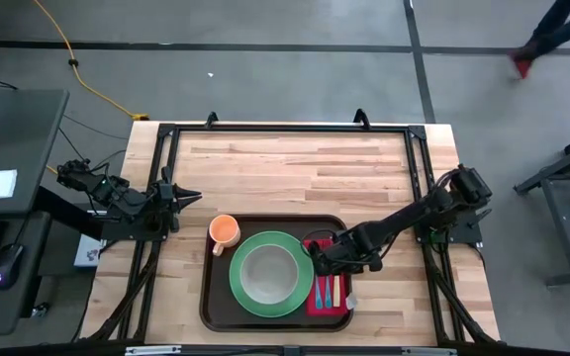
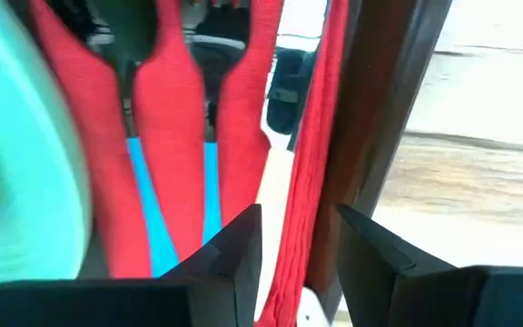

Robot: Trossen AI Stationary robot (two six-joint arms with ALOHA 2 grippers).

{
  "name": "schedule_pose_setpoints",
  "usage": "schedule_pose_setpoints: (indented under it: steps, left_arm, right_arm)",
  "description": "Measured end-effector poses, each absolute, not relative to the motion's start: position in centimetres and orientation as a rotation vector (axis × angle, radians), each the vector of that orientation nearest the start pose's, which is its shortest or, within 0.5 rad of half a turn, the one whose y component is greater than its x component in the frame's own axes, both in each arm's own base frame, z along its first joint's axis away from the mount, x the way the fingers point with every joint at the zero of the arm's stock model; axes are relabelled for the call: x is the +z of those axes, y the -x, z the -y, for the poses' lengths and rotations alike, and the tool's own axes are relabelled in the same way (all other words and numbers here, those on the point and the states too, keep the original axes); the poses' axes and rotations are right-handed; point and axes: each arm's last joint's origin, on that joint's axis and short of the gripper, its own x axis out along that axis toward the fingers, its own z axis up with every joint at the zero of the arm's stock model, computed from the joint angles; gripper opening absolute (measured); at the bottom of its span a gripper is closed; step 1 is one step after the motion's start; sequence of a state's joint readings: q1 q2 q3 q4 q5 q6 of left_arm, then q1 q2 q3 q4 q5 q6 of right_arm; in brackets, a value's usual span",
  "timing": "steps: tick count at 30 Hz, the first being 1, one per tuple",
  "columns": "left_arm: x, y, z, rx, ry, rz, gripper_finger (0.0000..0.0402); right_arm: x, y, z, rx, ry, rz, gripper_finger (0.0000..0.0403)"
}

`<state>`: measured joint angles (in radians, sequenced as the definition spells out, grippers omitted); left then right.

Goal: Set up tray
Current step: Return to Home Position

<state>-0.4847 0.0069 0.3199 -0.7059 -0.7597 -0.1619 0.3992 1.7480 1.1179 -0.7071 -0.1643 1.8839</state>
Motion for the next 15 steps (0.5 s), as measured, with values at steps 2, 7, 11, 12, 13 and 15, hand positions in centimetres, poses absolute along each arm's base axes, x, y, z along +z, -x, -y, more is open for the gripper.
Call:
schedule_pose_setpoints:
  steps: [2,7,11,12,13,15]
  left_arm:
    - [20.4,-5.6,0.7,0.296,-0.070,-0.297,0.0069]
    - [20.4,-5.6,0.7,0.296,-0.070,-0.297,0.0069]
    - [20.4,-5.6,0.7,0.296,-0.070,-0.296,0.0069]
    - [20.4,-5.6,0.7,0.295,-0.070,-0.296,0.0069]
    - [20.4,-5.6,0.7,0.296,-0.070,-0.296,0.0069]
    - [20.4,-5.6,0.7,0.295,-0.070,-0.297,0.0069]
  right_arm:
    - [17.8,-29.4,-12.9,-0.883,-1.374,-1.287,0.0110]
    - [18.8,-29.1,-12.6,-0.875,-1.368,-1.232,0.0110]
    - [19.7,-28.7,-12.3,-0.873,-1.354,-1.191,0.0110]
    - [19.9,-28.6,-12.2,-0.871,-1.344,-1.180,0.0110]
    - [20.1,-28.5,-12.2,-0.869,-1.336,-1.178,0.0110]
    - [20.5,-28.2,-12.0,-0.875,-1.324,-1.166,0.0110]
